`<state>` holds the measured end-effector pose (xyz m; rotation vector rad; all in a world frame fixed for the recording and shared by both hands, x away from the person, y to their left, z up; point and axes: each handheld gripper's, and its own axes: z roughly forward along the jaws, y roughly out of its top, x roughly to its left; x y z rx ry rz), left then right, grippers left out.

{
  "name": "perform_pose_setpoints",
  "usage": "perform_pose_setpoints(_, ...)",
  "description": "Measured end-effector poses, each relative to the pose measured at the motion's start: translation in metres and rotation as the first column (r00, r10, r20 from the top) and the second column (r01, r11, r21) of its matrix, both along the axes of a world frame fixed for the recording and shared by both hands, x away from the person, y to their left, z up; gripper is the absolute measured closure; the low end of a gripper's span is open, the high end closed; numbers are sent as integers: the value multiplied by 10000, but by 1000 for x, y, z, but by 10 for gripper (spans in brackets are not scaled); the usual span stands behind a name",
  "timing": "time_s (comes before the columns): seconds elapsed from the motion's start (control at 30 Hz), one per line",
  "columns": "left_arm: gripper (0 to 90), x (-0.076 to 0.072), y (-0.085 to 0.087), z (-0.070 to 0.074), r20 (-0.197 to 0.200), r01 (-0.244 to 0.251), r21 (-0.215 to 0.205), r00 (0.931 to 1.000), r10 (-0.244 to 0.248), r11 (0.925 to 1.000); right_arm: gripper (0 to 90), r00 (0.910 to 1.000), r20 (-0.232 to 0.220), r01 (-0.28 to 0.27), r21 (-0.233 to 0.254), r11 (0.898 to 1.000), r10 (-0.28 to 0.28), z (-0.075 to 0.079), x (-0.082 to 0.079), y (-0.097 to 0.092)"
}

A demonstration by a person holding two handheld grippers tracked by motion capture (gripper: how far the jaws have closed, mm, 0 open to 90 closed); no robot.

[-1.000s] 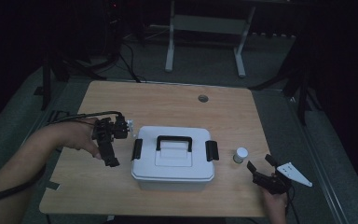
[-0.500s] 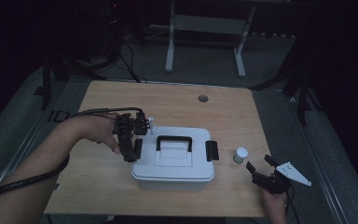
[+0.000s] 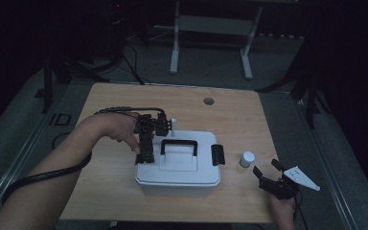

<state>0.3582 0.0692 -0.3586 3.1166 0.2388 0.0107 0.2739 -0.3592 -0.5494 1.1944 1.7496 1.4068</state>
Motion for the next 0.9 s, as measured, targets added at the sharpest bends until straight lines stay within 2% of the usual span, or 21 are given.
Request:
perform_pose_setpoints(0.2,65,3,-14,-3,-7,297,32,9996,-297,9996,117,10000,-24,-27,7,10000,27,0,0,0)
perform_pose_setpoints(0.33,135,5,-20,-4,-124,422,-98,9990,-423,9991,117,10000,-40,-73,26,10000,73,0,0,0)
perform_pose_setpoints(0.47,155,10,-24,-6,-148,435,7,9989,-434,9991,117,9999,-54,-105,34,9999,105,0,0,0)
perform_pose_setpoints(0.57,247,11,-27,-9,-228,572,-4,9981,-572,9984,117,9999,-60,-146,35,9999,146,0,0,0)
perform_pose_setpoints(0.63,342,12,-29,-11,-258,573,15,9980,-572,9984,118,9999,-71,-153,47,9999,154,0,0,-1)
perform_pose_setpoints(0.67,385,11,-30,-12,-137,621,81,9980,-620,9980,118,9998,-76,-162,48,9999,163,-1,1,-1)
perform_pose_setpoints(0.73,450,11,-32,-14,-144,628,146,9979,-625,9979,118,9998,-78,-187,54,9998,188,-1,1,-1)
perform_pose_setpoints(0.9,576,9,-34,-14,-51,755,454,9971,-754,9961,119,9997,-110,-227,38,9997,227,-1,1,0)
